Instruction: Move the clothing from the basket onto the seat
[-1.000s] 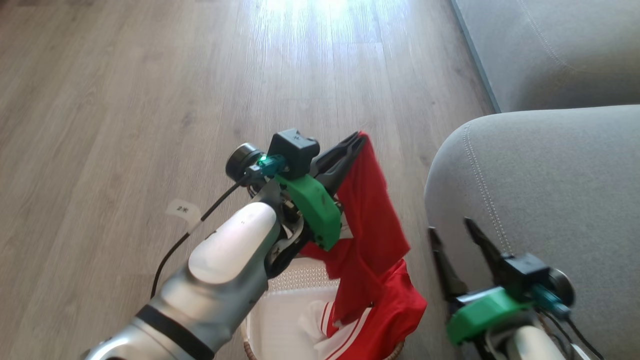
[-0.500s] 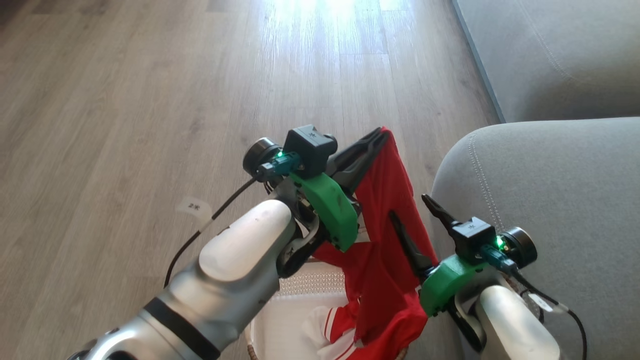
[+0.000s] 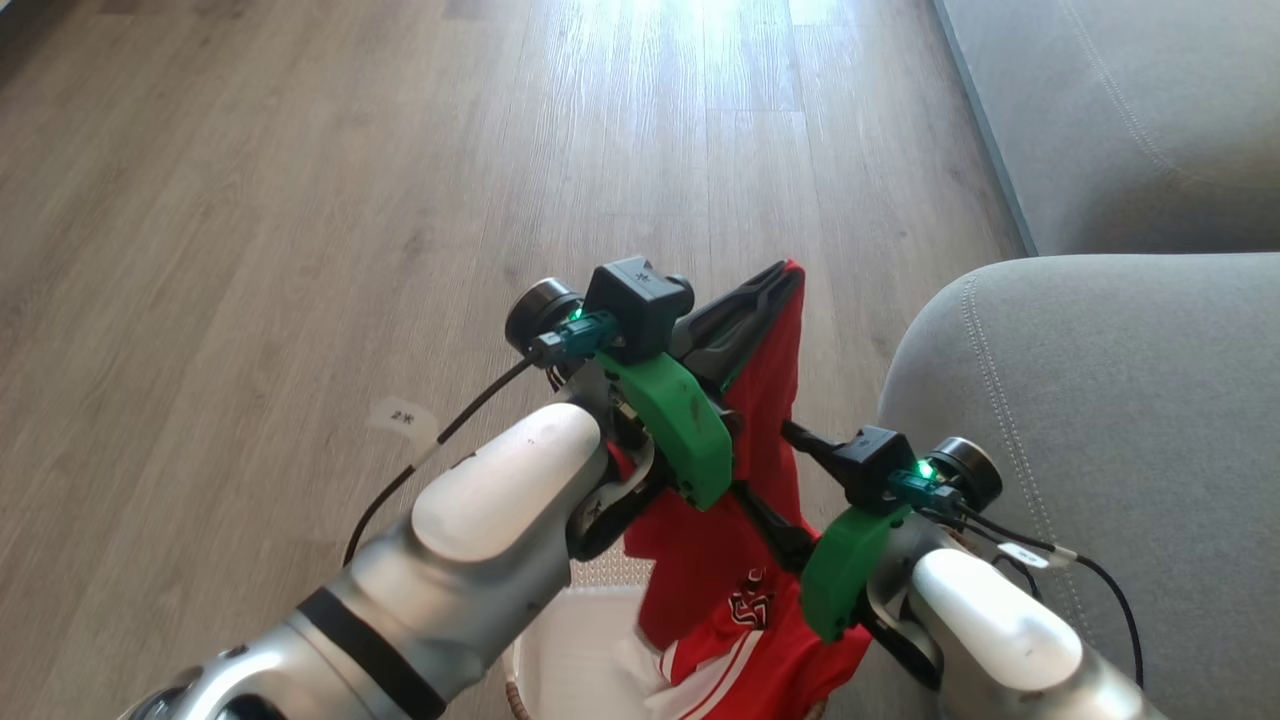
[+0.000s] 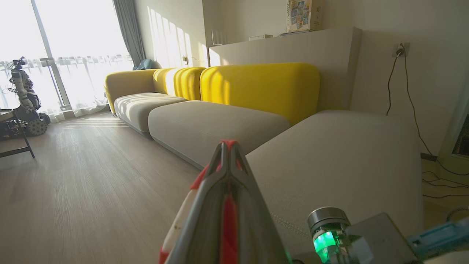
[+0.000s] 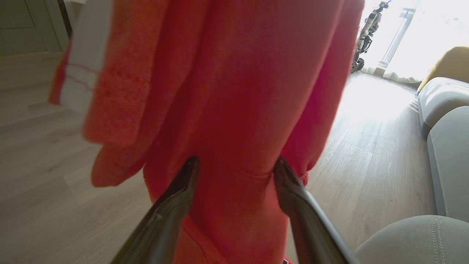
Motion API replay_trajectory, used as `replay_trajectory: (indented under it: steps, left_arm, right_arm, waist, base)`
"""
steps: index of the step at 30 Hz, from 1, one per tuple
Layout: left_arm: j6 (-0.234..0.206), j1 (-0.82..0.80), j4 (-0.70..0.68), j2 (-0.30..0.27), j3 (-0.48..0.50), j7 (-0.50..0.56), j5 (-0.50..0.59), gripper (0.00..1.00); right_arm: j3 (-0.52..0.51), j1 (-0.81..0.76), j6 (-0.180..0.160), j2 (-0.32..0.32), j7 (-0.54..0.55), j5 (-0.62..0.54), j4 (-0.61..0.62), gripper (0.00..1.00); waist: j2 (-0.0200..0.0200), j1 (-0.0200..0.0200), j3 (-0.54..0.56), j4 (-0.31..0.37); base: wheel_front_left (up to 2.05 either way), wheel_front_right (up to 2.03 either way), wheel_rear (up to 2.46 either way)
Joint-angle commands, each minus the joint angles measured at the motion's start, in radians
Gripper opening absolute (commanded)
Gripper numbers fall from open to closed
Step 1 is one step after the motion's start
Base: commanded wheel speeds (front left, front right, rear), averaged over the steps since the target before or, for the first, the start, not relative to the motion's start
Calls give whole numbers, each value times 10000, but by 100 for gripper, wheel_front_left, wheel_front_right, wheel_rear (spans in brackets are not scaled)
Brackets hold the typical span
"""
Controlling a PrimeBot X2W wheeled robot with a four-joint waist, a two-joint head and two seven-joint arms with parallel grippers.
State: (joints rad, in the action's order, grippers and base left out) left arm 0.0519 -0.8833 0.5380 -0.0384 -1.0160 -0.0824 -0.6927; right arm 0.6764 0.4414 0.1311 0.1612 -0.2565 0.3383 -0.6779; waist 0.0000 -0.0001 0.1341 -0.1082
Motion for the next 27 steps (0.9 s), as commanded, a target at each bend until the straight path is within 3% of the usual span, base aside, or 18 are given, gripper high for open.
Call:
replay_trajectory:
  steps: [1,9,10,11,12,15,23,24,25,26,27]
  left_arm:
    - [-75,-798,-217,-118,322,-128,-71,0]
    - [-160,-909,-75,-118,168,-271,-238,0]
    - [-167,-908,-62,-118,150,-294,-258,0]
    - [-171,-905,-51,-118,132,-313,-284,0]
    - [-171,-905,-51,-118,132,-313,-284,0]
    - [-185,-892,23,-118,102,-354,-354,0]
    - [-233,-786,409,-135,185,-533,-508,0]
    - [-225,-766,460,-152,177,-558,-510,4]
    - [-218,-736,514,-167,180,-578,-530,31]
    - [-206,-700,574,-184,181,-584,-557,45]
    - [-202,-668,636,-205,176,-590,-572,69]
  right_arm:
    - [303,570,-4,61,-53,242,222,100]
    - [891,1114,-4,170,-53,884,109,100]
    - [892,1137,-4,153,-53,873,87,93]
    - [909,1148,-4,131,-53,869,59,66]
    - [909,1148,-4,131,-53,869,59,66]
    - [971,1191,-4,89,-53,896,-15,0]
    - [311,1147,-4,177,-53,706,142,0]
    - [193,1131,-4,201,-53,683,173,0]
    - [50,1115,-4,230,-53,660,202,0]
    - [-94,1096,-4,259,-53,634,228,0]
    - [-235,1078,-4,295,-53,598,253,0]
  waist:
    - [0,1,-18,-18]
    - [0,1,-129,-10]
    - [0,1,-142,-7]
    - [0,1,-154,-6]
    - [0,1,-154,-6]
    - [0,1,-194,8]
    - [0,1,-295,157]
    - [0,1,-306,185]
    - [0,1,-318,218]
    - [0,1,-329,256]
    - [0,1,-342,294]
  base:
    - [0,0,0]
    - [0,0,0]
    - [0,0,0]
    - [0,0,0]
    - [0,0,0]
    - [0,0,0]
    - [0,0,0]
    - [0,0,0]
    - [0,0,0]
    - [0,0,0]
    - [0,0,0]
